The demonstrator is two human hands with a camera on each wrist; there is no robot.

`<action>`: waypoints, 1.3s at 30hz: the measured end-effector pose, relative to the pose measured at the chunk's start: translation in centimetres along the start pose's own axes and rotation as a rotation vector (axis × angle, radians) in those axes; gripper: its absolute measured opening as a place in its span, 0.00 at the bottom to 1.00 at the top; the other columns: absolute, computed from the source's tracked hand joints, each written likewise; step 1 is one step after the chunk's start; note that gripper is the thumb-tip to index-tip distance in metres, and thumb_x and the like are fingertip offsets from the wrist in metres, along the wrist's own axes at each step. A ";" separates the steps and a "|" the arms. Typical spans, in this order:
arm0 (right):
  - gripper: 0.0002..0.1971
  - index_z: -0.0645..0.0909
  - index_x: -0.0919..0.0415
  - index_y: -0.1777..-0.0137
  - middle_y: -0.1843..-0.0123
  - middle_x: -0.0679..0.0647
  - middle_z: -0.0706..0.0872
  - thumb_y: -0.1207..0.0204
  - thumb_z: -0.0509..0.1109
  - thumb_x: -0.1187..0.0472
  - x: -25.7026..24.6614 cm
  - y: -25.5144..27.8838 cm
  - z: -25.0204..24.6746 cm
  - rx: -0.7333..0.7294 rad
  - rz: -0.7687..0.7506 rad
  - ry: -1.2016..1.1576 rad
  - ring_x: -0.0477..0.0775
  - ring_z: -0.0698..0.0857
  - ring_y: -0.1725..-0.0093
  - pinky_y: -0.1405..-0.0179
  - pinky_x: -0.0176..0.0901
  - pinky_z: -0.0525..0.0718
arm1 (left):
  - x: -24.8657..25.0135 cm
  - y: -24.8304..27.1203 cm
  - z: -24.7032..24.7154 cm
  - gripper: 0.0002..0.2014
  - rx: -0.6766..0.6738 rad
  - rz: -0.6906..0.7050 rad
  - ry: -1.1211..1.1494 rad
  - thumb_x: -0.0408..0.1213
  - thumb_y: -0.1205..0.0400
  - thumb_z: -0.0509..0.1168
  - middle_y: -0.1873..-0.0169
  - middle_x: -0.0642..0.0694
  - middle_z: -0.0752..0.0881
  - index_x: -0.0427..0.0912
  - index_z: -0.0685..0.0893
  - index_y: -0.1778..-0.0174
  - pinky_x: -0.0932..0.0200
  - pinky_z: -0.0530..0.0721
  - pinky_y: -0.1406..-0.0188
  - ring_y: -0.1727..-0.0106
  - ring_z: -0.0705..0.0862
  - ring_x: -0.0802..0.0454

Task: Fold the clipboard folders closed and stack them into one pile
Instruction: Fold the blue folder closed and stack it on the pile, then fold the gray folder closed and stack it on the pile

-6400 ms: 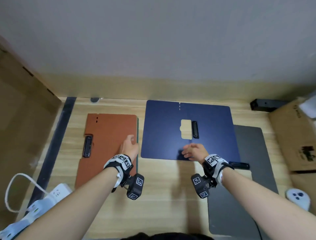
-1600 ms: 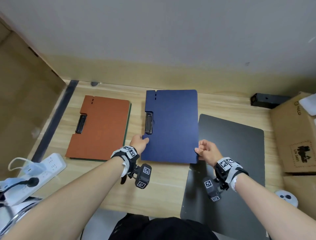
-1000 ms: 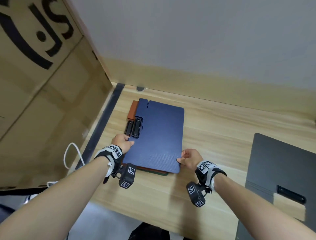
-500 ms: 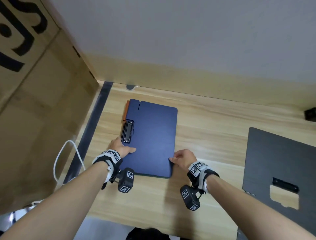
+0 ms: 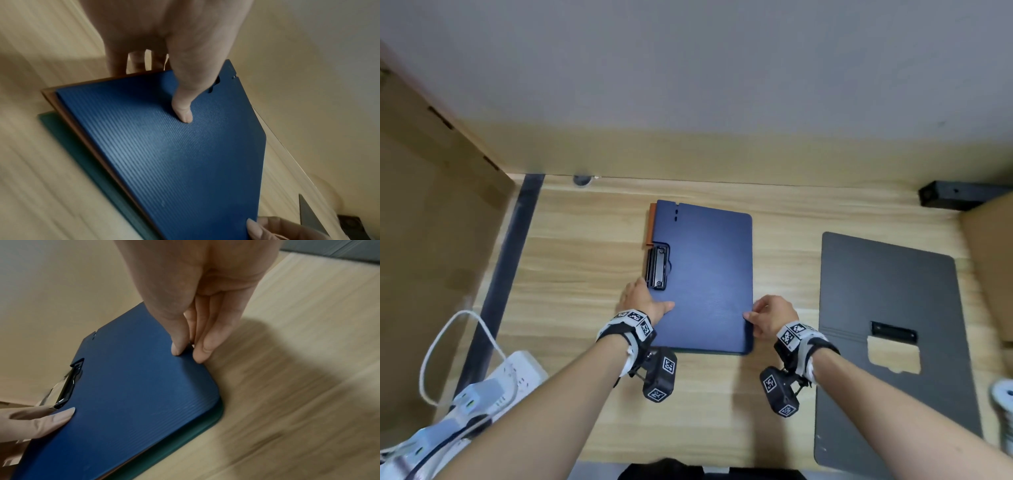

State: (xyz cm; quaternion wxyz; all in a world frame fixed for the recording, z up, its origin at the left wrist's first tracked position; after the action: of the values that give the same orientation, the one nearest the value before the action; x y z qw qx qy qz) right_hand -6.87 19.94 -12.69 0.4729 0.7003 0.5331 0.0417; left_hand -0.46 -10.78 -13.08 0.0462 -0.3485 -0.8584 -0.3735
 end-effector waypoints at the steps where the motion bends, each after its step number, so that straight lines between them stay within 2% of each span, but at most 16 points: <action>1: 0.11 0.82 0.53 0.64 0.64 0.52 0.91 0.35 0.81 0.51 0.7 0.0 -0.6 0.016 0.010 -0.012 0.56 0.92 0.68 0.53 0.55 0.91 | 0.7 0.3 0.5 0.49 0.005 0.010 -0.006 0.58 0.33 0.78 0.23 0.40 0.71 0.40 0.66 0.20 0.44 0.73 0.24 0.22 0.72 0.39; 4: 0.11 0.82 0.54 0.65 0.65 0.51 0.91 0.35 0.81 0.51 2.7 0.0 -2.0 0.048 0.039 -0.032 0.55 0.92 0.69 0.53 0.53 0.91 | 2.3 0.9 2.0 0.48 0.006 0.043 -0.014 0.58 0.32 0.77 0.23 0.39 0.71 0.41 0.67 0.20 0.43 0.72 0.24 0.22 0.71 0.38; 7: 0.13 0.82 0.54 0.67 0.64 0.51 0.91 0.37 0.80 0.47 4.1 -0.2 -3.0 0.044 0.021 -0.034 0.58 0.92 0.63 0.53 0.51 0.91 | 3.5 1.4 2.7 0.46 0.002 0.044 -0.035 0.56 0.33 0.78 0.25 0.38 0.73 0.40 0.69 0.22 0.43 0.73 0.25 0.24 0.73 0.37; 9: 0.10 0.82 0.53 0.68 0.64 0.49 0.91 0.35 0.79 0.50 4.5 -0.2 -3.8 0.035 -0.027 -0.043 0.57 0.90 0.60 0.52 0.51 0.90 | 4.5 2.0 2.5 0.45 0.014 0.031 -0.039 0.52 0.32 0.80 0.27 0.37 0.73 0.40 0.68 0.23 0.43 0.74 0.26 0.26 0.74 0.36; 11: 0.07 0.83 0.54 0.68 0.63 0.49 0.91 0.33 0.77 0.55 5.0 0.0 -5.3 0.042 -0.073 -0.070 0.54 0.90 0.59 0.50 0.51 0.89 | 6.2 2.9 1.9 0.49 0.079 0.049 -0.060 0.45 0.33 0.81 0.27 0.35 0.71 0.43 0.62 0.19 0.41 0.72 0.25 0.26 0.71 0.34; 13: 0.05 0.84 0.55 0.66 0.63 0.49 0.91 0.31 0.75 0.58 6.4 0.1 -7.3 0.062 -0.083 -0.073 0.52 0.90 0.59 0.49 0.51 0.89 | 8.6 4.4 1.5 0.51 0.182 0.157 -0.139 0.37 0.33 0.79 0.24 0.36 0.66 0.45 0.57 0.17 0.42 0.70 0.25 0.24 0.66 0.35; 16: 0.04 0.85 0.55 0.63 0.62 0.48 0.91 0.29 0.73 0.57 9.5 0.3 -11.3 0.121 -0.066 -0.051 0.53 0.91 0.59 0.51 0.49 0.89 | 12.9 6.8 2.4 0.45 0.246 0.386 -0.129 0.31 0.29 0.73 0.21 0.39 0.64 0.43 0.58 0.17 0.45 0.67 0.23 0.21 0.62 0.37; 19: 0.06 0.83 0.51 0.55 0.53 0.50 0.89 0.29 0.76 0.57 13.0 0.8 -15.8 0.238 -0.045 0.018 0.55 0.88 0.51 0.46 0.46 0.85 | 16.6 8.9 5.4 0.35 0.128 0.481 0.033 0.29 0.24 0.69 0.26 0.43 0.74 0.43 0.66 0.20 0.49 0.69 0.24 0.23 0.67 0.41; 22: 0.19 0.82 0.54 0.43 0.43 0.56 0.81 0.35 0.78 0.62 16.4 0.7 -18.7 0.288 -0.041 0.157 0.60 0.80 0.38 0.36 0.48 0.80 | 19.0 11.0 9.9 0.25 -0.084 0.506 0.150 0.27 0.22 0.65 0.37 0.46 0.82 0.43 0.76 0.27 0.60 0.74 0.33 0.32 0.79 0.49; 24: 0.25 0.80 0.53 0.38 0.39 0.55 0.76 0.38 0.76 0.62 18.0 0.7 -19.2 0.249 -0.038 0.250 0.59 0.74 0.34 0.33 0.47 0.77 | 19.9 12.4 12.6 0.20 -0.184 0.497 0.196 0.24 0.23 0.63 0.43 0.48 0.85 0.42 0.82 0.35 0.61 0.78 0.36 0.40 0.84 0.51; 27: 0.22 0.79 0.50 0.41 0.42 0.52 0.75 0.38 0.73 0.60 19.1 0.4 -19.2 0.249 -0.088 0.337 0.57 0.72 0.36 0.39 0.48 0.78 | 20.1 14.0 16.3 0.16 -0.326 0.429 0.197 0.25 0.22 0.60 0.50 0.48 0.87 0.44 0.86 0.44 0.64 0.80 0.44 0.47 0.85 0.50; 30: 0.16 0.79 0.49 0.45 0.43 0.52 0.77 0.34 0.75 0.56 18.8 -0.5 -19.4 0.257 -0.149 0.421 0.59 0.73 0.37 0.44 0.50 0.77 | 19.1 15.0 19.3 0.12 -0.465 0.355 0.171 0.31 0.23 0.61 0.53 0.45 0.89 0.54 0.84 0.56 0.53 0.85 0.39 0.46 0.88 0.44; 32: 0.17 0.78 0.48 0.44 0.42 0.51 0.77 0.32 0.75 0.52 18.4 -1.1 -19.3 0.240 -0.180 0.488 0.59 0.73 0.37 0.43 0.51 0.74 | 18.5 15.5 20.2 0.12 -0.511 0.337 0.148 0.29 0.22 0.62 0.52 0.45 0.89 0.53 0.84 0.57 0.49 0.84 0.35 0.46 0.87 0.45; 35: 0.17 0.76 0.49 0.43 0.40 0.52 0.77 0.30 0.75 0.51 18.2 -1.7 -19.1 0.209 -0.224 0.476 0.59 0.72 0.37 0.42 0.52 0.73 | 18.3 16.0 20.1 0.11 -0.485 0.319 0.156 0.27 0.20 0.62 0.52 0.44 0.89 0.47 0.85 0.53 0.53 0.83 0.37 0.48 0.85 0.48; 37: 0.17 0.76 0.50 0.43 0.41 0.52 0.77 0.30 0.75 0.51 18.2 -2.0 -18.8 0.192 -0.248 0.466 0.59 0.73 0.38 0.42 0.51 0.73 | 18.4 16.1 19.7 0.11 -0.473 0.293 0.185 0.27 0.20 0.62 0.53 0.43 0.89 0.48 0.85 0.56 0.52 0.84 0.38 0.50 0.86 0.47; 39: 0.16 0.77 0.51 0.44 0.44 0.51 0.77 0.29 0.75 0.52 18.2 -2.2 -18.7 0.171 -0.256 0.416 0.58 0.73 0.39 0.43 0.50 0.72 | 18.7 15.8 19.1 0.14 -0.448 0.269 0.226 0.27 0.21 0.61 0.55 0.42 0.91 0.51 0.85 0.59 0.48 0.86 0.39 0.51 0.88 0.43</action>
State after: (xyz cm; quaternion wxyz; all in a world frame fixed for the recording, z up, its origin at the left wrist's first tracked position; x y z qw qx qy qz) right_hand -11.16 45.73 -12.07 0.2935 0.6410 0.7047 0.0792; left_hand -1.11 20.12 -10.79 0.1125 -0.4171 -0.6901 -0.5806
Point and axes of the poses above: each hand's wrist, its own y-axis away from the middle knuckle, its own z-axis out of the palm, x = y × z, the point moved 6 cm from there along -y, towards the middle knuckle
